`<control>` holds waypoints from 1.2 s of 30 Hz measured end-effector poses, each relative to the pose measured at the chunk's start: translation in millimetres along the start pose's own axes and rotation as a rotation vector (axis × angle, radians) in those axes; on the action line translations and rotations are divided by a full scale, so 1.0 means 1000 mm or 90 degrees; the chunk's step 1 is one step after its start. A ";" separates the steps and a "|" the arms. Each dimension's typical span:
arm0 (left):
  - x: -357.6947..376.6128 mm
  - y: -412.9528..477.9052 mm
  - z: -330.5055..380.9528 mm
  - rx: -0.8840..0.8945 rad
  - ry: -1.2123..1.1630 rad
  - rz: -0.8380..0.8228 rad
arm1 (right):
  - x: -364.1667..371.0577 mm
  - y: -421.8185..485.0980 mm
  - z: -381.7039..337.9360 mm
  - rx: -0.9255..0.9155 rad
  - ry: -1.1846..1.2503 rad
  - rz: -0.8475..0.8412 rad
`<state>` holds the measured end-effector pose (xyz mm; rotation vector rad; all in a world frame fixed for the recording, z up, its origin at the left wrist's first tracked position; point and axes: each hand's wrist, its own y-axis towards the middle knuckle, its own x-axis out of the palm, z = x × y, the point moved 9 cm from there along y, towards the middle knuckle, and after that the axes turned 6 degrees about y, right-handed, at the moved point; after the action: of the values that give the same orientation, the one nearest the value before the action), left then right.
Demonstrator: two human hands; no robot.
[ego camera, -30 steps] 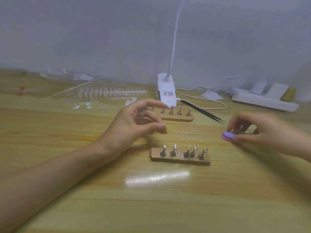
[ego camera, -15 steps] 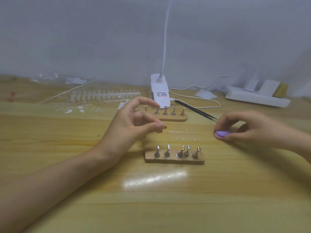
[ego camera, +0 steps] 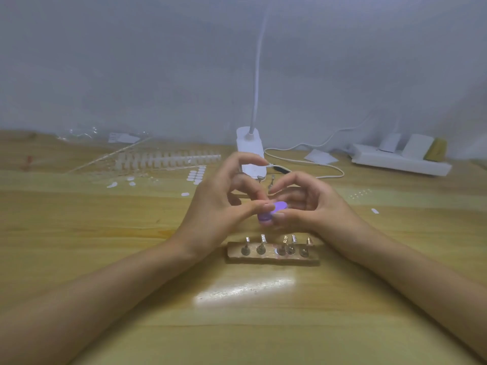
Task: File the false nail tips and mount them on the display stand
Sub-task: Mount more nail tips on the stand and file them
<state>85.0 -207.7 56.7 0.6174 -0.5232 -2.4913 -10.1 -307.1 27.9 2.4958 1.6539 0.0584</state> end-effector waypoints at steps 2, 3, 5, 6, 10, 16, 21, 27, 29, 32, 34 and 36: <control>-0.001 0.001 0.007 0.058 0.052 -0.004 | -0.007 0.000 0.003 -0.003 0.073 0.040; -0.002 0.001 0.009 0.078 0.069 0.002 | -0.010 -0.001 0.004 -0.002 0.095 0.057; -0.004 0.003 0.010 0.095 0.082 0.009 | -0.008 -0.002 0.005 0.000 0.072 0.044; -0.002 0.003 0.010 0.102 0.090 0.006 | -0.004 -0.002 0.005 -0.001 0.042 0.020; 0.005 0.000 0.013 0.141 0.103 -0.020 | -0.017 -0.002 -0.001 -0.048 0.082 0.113; 0.003 0.004 0.006 0.104 0.054 -0.014 | -0.011 -0.003 -0.004 -0.063 0.072 0.086; 0.004 0.003 0.005 0.104 0.058 -0.012 | -0.011 -0.002 -0.005 -0.050 0.070 0.080; 0.006 0.002 0.005 0.100 0.070 -0.025 | -0.013 -0.001 -0.005 -0.055 0.062 0.099; 0.007 0.002 0.005 0.096 0.072 -0.027 | -0.010 -0.001 -0.004 -0.064 0.059 0.085; 0.009 0.001 0.006 0.100 0.079 -0.040 | -0.023 -0.002 -0.005 -0.080 0.085 0.153; 0.005 0.002 0.005 0.092 0.079 -0.016 | -0.010 0.000 -0.003 -0.065 0.071 0.079; 0.006 0.002 0.005 0.086 0.083 -0.020 | -0.009 0.000 -0.004 -0.077 0.067 0.078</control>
<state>78.6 -211.7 59.8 0.8395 -0.6394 -2.4393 -14.2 -315.4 32.4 2.5387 1.4829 0.2987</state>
